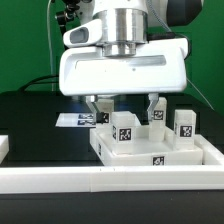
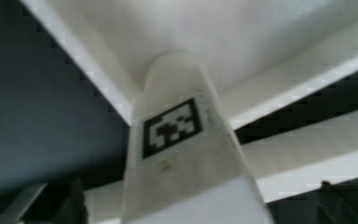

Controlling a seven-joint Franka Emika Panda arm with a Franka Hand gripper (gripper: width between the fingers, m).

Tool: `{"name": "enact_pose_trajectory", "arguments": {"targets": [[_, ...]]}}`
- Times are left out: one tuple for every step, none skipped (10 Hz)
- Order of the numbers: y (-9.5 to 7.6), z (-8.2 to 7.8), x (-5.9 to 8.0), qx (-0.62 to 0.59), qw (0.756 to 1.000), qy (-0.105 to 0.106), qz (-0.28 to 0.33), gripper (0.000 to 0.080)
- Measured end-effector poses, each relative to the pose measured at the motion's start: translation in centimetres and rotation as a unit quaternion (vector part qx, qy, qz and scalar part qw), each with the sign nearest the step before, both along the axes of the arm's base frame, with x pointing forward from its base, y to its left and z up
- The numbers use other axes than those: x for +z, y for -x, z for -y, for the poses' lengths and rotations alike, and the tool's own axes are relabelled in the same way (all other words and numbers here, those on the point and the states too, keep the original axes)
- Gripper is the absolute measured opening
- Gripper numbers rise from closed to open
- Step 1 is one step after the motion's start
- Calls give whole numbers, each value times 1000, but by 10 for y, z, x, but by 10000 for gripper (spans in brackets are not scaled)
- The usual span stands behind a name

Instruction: Assemble square table

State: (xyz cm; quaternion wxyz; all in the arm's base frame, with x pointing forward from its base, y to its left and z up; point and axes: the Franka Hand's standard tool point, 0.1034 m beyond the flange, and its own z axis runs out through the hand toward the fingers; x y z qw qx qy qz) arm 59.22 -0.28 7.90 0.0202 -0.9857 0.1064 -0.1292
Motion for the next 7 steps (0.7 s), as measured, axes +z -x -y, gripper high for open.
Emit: {"name": "enact_pose_trajectory", "arguments": {"targets": [[1,0,-1,28,1000,9,0,649],[4,1,-3,43,999,13,-1,649],[4,1,-3,85,996,27,-1,649],[4,1,-3,116,993,37,-4,649],[2,2,-2,127,991,39,-6,649],[1,2,-1,127,991,37,-8,559],[2,2,-2,119,992,35,-9,559]]}}
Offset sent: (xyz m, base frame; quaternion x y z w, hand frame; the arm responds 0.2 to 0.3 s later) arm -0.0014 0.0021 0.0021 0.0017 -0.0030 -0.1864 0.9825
